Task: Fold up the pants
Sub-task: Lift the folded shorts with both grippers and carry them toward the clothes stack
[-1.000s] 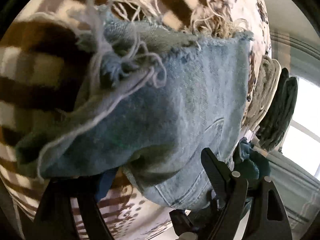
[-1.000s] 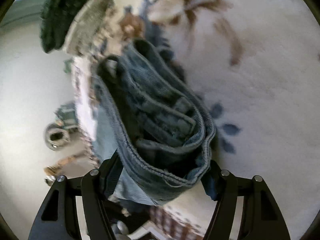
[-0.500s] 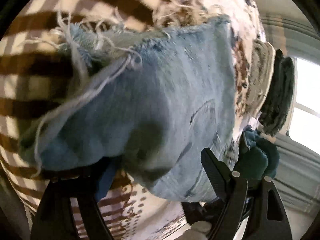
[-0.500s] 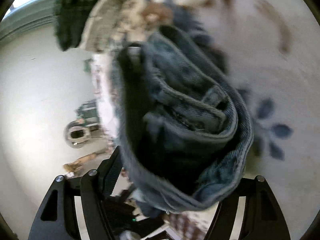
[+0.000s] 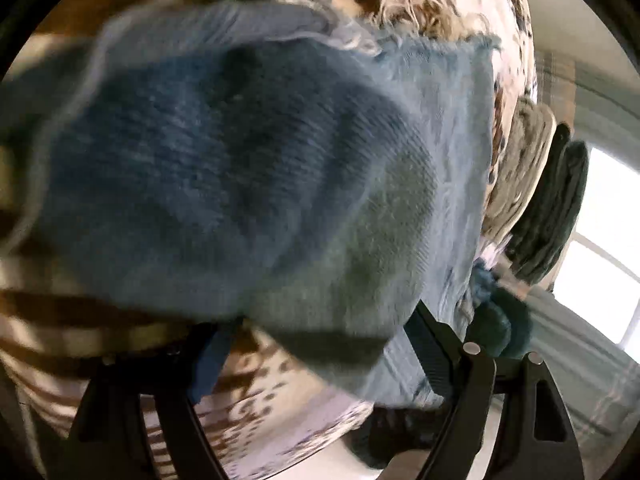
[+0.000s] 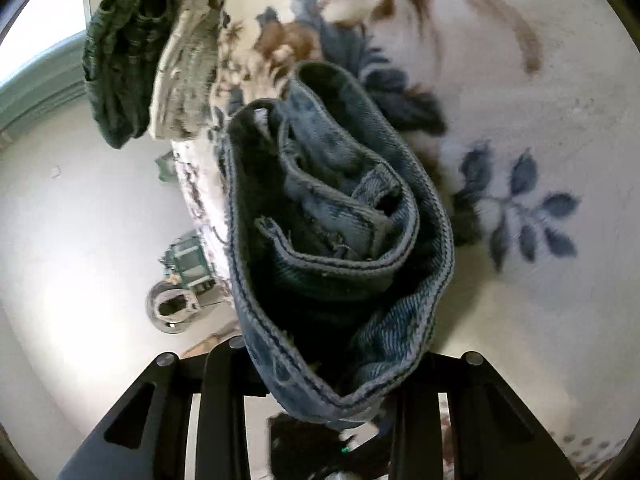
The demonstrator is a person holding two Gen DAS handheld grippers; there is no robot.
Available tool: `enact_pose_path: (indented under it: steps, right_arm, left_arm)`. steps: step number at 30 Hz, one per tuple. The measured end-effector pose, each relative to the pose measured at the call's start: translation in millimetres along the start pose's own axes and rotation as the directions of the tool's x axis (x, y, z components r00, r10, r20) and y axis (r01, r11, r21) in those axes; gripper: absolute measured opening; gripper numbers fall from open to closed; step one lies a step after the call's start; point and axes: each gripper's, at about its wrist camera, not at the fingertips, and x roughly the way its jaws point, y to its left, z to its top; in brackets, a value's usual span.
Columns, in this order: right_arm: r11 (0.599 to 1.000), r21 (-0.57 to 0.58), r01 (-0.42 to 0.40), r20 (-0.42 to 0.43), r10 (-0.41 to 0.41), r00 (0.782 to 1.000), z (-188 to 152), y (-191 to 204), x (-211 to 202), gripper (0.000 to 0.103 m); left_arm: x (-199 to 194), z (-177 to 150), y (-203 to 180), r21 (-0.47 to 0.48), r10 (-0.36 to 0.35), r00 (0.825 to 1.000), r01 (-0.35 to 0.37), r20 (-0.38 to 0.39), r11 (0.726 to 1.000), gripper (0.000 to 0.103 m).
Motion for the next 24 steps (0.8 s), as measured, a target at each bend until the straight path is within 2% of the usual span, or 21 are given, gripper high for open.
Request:
enact_pose_path:
  steps: [2, 6, 7, 8, 10, 11, 12, 14, 15, 16, 18, 22, 24]
  right_arm:
    - [1.000, 0.005, 0.007, -0.008, -0.007, 1.000, 5, 8, 2, 0.034]
    - [0.999, -0.011, 0.044, -0.021, -0.044, 0.999, 12, -4, -3, 0.034]
    - [0.999, -0.017, 0.047, -0.032, -0.047, 0.998, 14, -11, -4, 0.035]
    - [0.997, -0.036, 0.061, -0.044, -0.063, 0.997, 14, -18, -5, 0.041]
    - [0.992, -0.074, 0.103, -0.063, -0.108, 0.992, 15, -30, -5, 0.058]
    - [0.991, -0.078, 0.108, -0.067, -0.113, 0.991, 14, -35, -4, 0.063]
    - [0.992, -0.071, 0.100, -0.071, -0.105, 0.992, 15, -40, 0, 0.067]
    - [0.996, -0.041, 0.083, -0.054, -0.085, 0.995, 16, -49, 6, 0.067]
    - [0.997, -0.030, 0.074, -0.039, -0.075, 0.996, 16, -51, 10, 0.063]
    - [0.996, -0.021, 0.081, -0.012, -0.081, 0.997, 16, -52, 12, 0.046]
    - [0.994, -0.001, 0.109, 0.035, -0.109, 0.993, 12, -46, 12, 0.034]
    - [0.991, -0.017, 0.132, 0.079, -0.130, 0.988, -4, -17, -1, 0.027]
    - [0.990, -0.038, 0.133, 0.101, -0.128, 0.987, -13, 12, -14, 0.026]
  left_arm:
    - [-1, 6, -5, -0.009, -0.051, 0.998, 0.051, 0.029, 0.999, 0.080]
    - [-3, 16, -17, 0.032, -0.033, 0.997, 0.031, 0.065, 0.999, 0.079]
    - [-3, 18, -19, 0.041, -0.026, 0.997, 0.023, 0.072, 0.999, 0.072]
    - [-4, 19, -19, 0.048, -0.012, 0.997, 0.008, 0.082, 0.999, 0.061]
    - [-5, 21, -17, 0.058, 0.019, 0.996, -0.025, 0.089, 0.998, 0.049]
    - [-4, 21, -17, 0.068, 0.032, 0.995, -0.038, 0.093, 0.997, 0.042]
    - [-4, 21, -17, 0.083, 0.053, 0.994, -0.062, 0.096, 0.995, 0.040]
    - [-2, 19, -18, 0.107, 0.058, 0.993, -0.070, 0.106, 0.992, 0.035]
    - [-3, 19, -21, 0.125, 0.065, 0.992, -0.079, 0.111, 0.989, 0.033]
    - [-4, 18, -25, 0.150, 0.067, 0.991, -0.084, 0.115, 0.985, 0.026]
    - [-9, 13, -40, 0.212, 0.072, 0.990, -0.098, 0.124, 0.972, 0.022]
    - [-27, -4, -76, 0.314, 0.073, 0.990, -0.109, 0.123, 0.943, 0.020]
    - [-44, -14, -101, 0.357, 0.057, 0.992, -0.094, 0.113, 0.930, 0.019]
